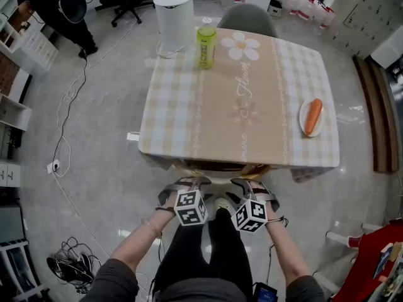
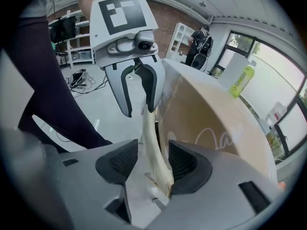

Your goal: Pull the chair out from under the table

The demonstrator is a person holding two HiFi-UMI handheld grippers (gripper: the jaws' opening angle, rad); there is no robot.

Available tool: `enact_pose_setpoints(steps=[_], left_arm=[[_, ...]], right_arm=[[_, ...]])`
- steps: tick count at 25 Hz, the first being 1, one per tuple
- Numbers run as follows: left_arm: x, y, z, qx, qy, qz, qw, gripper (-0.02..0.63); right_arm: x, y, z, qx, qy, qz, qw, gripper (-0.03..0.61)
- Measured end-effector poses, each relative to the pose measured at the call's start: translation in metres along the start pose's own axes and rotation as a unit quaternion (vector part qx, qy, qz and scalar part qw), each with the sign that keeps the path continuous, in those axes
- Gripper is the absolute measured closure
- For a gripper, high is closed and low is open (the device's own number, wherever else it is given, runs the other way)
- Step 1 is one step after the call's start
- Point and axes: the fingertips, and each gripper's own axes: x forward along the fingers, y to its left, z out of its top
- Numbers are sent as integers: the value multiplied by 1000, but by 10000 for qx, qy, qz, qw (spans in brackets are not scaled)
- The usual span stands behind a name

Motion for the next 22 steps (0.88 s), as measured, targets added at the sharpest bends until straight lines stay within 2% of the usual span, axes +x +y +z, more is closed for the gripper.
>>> enact_pose_setpoints(steps=[11, 18, 22], left_arm=[[24, 18, -4, 467, 430, 157, 9979, 425], [41, 19, -8, 833, 756, -132, 9936, 425], [50, 21, -14, 843, 879, -266, 9922, 425]], right_arm=[[28, 2, -14, -779, 398, 624, 9942, 397], [41, 6, -25, -846, 551, 946, 9904, 396], [48, 6, -33, -907, 647, 1050, 9882, 397]])
